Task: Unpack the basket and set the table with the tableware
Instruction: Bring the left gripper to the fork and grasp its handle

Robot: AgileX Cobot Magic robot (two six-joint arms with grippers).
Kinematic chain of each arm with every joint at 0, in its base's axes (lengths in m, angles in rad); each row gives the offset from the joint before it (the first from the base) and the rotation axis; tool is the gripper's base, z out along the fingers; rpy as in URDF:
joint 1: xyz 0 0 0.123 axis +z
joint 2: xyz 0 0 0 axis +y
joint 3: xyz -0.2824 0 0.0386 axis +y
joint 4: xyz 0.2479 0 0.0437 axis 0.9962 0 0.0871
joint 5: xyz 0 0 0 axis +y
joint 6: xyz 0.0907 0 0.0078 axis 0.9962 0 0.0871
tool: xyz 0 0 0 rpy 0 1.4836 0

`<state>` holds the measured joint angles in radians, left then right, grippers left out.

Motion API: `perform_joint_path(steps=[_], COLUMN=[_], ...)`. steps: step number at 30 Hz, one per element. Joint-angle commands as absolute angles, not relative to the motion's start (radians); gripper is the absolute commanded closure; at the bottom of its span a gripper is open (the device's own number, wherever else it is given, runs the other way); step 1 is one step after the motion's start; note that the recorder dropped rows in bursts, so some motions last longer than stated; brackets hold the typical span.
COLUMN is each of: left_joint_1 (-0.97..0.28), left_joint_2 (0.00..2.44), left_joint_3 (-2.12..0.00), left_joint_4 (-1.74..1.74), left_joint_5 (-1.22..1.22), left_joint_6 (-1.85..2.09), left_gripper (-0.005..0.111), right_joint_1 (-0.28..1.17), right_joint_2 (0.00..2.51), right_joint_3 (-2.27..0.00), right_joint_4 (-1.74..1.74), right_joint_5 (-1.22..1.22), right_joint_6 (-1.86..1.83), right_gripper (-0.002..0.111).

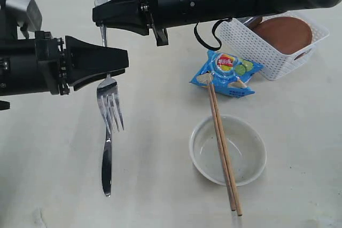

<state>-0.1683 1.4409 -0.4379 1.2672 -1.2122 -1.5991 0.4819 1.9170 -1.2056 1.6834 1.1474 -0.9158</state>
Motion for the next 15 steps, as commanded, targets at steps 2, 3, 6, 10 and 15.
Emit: perform_joint_path(steps=[2,3,6,10,15], left_joint_1=[-0.176,-0.176,-0.176,-0.176,-0.176], left_joint_2=[1.442,1.442,1.442,1.442,1.442], left_joint_3=[-0.444,-0.444,-0.444,-0.444,-0.444], left_joint_4=[1.213,1.213,1.213,1.213,1.217], left_joint_5=[-1.221,-1.221,-1.221,-1.221,-1.221], left_joint_6=[-1.594,-1.594,-1.594,-1.595,-1.61], left_gripper=[0.072,0.082,0.106,0.107,0.107], right_joint_1=[0.481,0.481,0.481,0.481,0.473], right_joint_2=[1.919,1.919,1.919,1.919,1.919], right_joint_3=[-1.208,-1.208,-1.208,-1.208,-1.208], right_joint_4=[1.701,1.701,1.699,1.699,1.699], right_joint_5=[1.164,1.164,1.166,1.166,1.187], right_joint_6=[-0.931,-0.931,-0.931,-0.931,-0.912], right_gripper=[0.109,0.109,0.109,0.109,0.108])
